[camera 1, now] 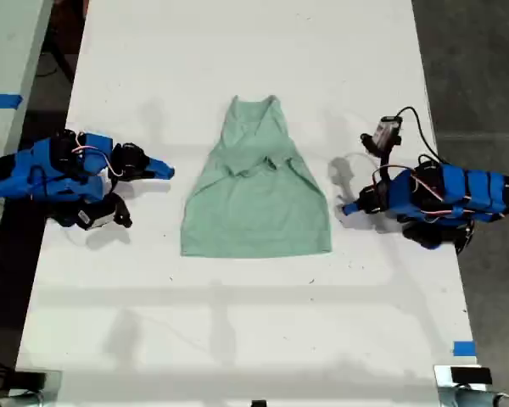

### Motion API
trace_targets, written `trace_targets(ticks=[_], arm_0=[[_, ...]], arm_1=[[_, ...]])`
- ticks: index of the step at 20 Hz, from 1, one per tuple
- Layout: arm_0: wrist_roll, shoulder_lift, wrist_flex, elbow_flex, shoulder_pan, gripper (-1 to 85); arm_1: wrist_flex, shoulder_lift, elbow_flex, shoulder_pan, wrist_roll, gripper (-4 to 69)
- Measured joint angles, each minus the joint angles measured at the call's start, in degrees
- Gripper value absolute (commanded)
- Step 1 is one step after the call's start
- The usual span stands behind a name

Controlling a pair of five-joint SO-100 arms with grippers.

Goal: Fold t shirt

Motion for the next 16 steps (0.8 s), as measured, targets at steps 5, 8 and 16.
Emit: trace_targets(ticks=[5, 8, 16], arm_0=[[0.0, 0.0, 0.0, 0.0, -0.09, -0.2], [0.0, 0.0, 0.0, 0.0, -0.09, -0.2], [0.0, 0.0, 0.0, 0.0, -0.09, -0.2]], arm_1=[[1.41, -3.78, -5.27, -2.64, 7.47, 25.2], [-5.01, -19.6, -10.9, -2.46, 9.84, 21.8], [-22.41, -64.51, -26.72, -2.72, 14.33, 18.8]])
